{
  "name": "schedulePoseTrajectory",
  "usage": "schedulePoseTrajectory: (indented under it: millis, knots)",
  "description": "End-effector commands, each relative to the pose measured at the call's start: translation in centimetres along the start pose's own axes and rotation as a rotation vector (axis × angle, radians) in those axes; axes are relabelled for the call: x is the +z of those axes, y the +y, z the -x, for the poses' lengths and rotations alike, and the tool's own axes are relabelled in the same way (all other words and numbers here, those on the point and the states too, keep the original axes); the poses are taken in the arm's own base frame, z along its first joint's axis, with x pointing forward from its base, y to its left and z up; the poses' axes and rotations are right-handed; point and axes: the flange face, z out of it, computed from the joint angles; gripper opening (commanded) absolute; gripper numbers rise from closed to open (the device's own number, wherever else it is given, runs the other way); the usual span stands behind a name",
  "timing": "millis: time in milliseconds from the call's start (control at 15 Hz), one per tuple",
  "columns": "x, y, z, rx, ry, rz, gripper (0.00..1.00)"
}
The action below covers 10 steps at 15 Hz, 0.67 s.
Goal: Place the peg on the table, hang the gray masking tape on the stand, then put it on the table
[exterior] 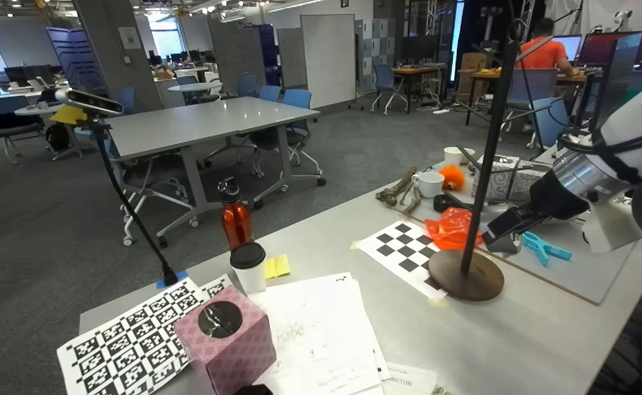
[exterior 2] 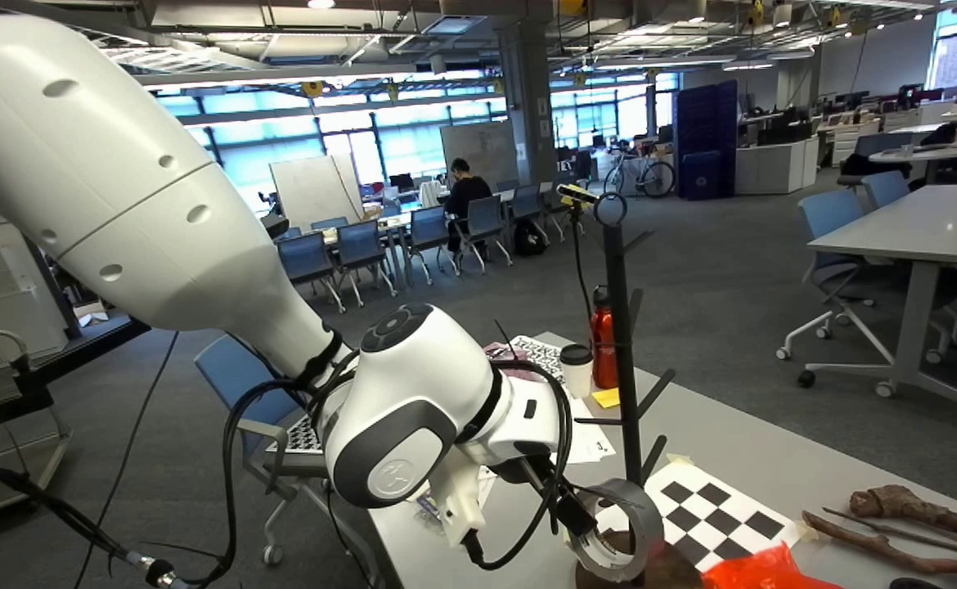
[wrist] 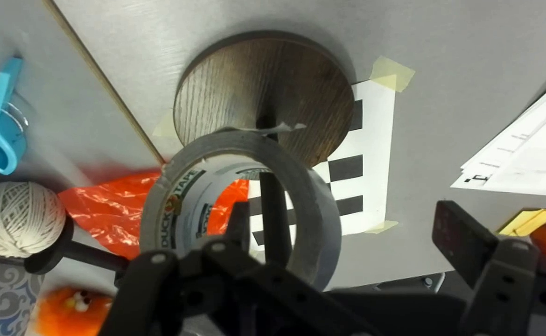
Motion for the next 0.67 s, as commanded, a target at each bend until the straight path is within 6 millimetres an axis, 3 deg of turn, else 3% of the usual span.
schedulePoseTrajectory:
  millis: [0, 200, 267, 333, 467, 600]
  knots:
    - [1.19, 0.06, -1.13, -0.033, -0.013, -0.003, 1.0]
    - [1.67, 0.14, -1.47, -0.038, -0.012, -0.003, 1.0]
    - [1.77, 0.22, -1.58, -0.039, -0.012, -0.001, 0.95]
    - [1.8, 0.3, -1.67, -0.041, -0.009, 0.001, 0.72]
    - [1.94, 0.4, -1.86, -0.042, -0.007, 0.002, 0.66]
    - [1.95, 0.46, -2.0, -0.041, -0.005, 0.002, 0.52]
